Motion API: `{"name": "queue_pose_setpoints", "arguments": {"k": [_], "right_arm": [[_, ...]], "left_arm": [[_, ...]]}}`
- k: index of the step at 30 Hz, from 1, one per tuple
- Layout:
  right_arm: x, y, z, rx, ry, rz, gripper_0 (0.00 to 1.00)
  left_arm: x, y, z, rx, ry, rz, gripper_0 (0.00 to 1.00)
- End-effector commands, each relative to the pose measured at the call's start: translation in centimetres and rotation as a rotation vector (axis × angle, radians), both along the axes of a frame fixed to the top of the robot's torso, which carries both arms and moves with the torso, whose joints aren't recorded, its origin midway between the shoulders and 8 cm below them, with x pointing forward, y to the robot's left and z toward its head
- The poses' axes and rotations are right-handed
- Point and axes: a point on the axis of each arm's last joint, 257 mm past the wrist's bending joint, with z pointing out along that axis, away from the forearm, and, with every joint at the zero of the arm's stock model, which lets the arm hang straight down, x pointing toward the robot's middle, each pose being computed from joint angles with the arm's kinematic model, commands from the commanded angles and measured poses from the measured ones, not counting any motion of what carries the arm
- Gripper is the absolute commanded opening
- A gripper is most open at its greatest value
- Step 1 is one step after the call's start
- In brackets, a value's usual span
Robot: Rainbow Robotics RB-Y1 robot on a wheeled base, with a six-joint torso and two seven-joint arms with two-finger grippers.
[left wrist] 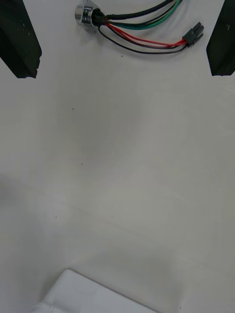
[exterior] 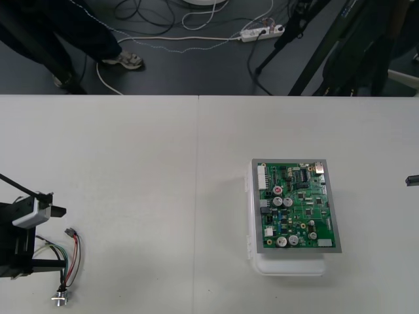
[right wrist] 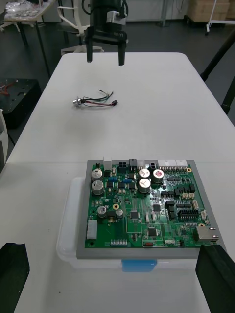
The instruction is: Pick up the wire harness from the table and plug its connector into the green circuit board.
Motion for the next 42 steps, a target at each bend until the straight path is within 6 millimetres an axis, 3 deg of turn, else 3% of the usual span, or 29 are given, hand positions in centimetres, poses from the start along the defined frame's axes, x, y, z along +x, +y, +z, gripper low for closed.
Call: {"name": "queue_pose_setpoints", "arguments": {"k": [1,7,15,21,31,42], "right_arm": [[-0.8,1.3,0.3,0.088,0.041,-0.006,1.00],[-1.1,2.0,0.2,0.170,0.099,-0.011,1.00],[0.0,2.3,1.0,0.261,0.135,-0.017,1.00],[0.3,2.9,2.2,0.314,0.118,-0.006,1.00],[0.3,4.8,3.4,0.433,0.129,0.030,1.00],[0.2,5.8,3.2,0.494,0.164,0.060,1.00]], "left_arm": [[-2.2,0.5,-1.0,0.002,0.093,0.141,1.00],[-3.4,0.9,-3.1,0.020,0.131,0.249,1.00],[-4.9,1.9,-5.6,0.084,0.157,0.404,1.00],[-6.8,2.2,-6.9,0.130,0.225,0.487,1.00],[-8.3,4.1,-8.8,0.199,0.275,0.607,1.00],[-9.5,5.5,-11.0,0.267,0.306,0.731,1.00]]}}
